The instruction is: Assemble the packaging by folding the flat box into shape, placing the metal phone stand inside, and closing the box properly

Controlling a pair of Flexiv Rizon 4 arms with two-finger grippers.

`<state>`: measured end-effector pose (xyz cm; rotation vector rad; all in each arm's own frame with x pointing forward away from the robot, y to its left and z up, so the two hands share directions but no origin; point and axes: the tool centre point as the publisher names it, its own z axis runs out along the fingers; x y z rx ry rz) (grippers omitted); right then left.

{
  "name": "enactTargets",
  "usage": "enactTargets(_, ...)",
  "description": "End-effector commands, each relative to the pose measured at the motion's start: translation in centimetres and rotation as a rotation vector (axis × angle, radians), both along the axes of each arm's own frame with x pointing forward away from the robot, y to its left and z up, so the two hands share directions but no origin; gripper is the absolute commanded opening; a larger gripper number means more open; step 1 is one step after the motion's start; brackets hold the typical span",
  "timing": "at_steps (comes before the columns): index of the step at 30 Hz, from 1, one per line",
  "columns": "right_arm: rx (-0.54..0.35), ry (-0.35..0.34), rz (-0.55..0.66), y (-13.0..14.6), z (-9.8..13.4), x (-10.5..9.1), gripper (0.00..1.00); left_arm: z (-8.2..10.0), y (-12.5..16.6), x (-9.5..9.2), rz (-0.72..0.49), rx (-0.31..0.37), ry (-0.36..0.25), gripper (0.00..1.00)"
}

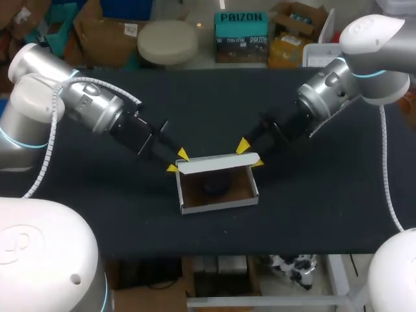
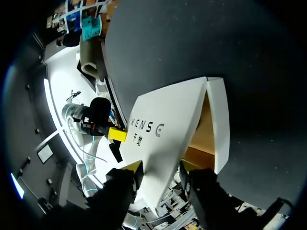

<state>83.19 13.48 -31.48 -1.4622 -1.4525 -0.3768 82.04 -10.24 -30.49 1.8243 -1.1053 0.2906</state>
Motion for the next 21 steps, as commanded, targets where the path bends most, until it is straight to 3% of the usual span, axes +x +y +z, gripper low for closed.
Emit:
enactTargets(1, -0.001, 0.000, 0.000, 0.22, 0.03, 0.06, 0.50, 0.02, -0.14, -0.16, 0.003, -0.003, -0.002, 0.30)
enactTargets(21, 0.001, 0.003, -0.006, 0.19, -0.14, -0.05, 0.49, -0.12, -0.34, -0.35, -0.003, -0.008, -0.004, 0.33)
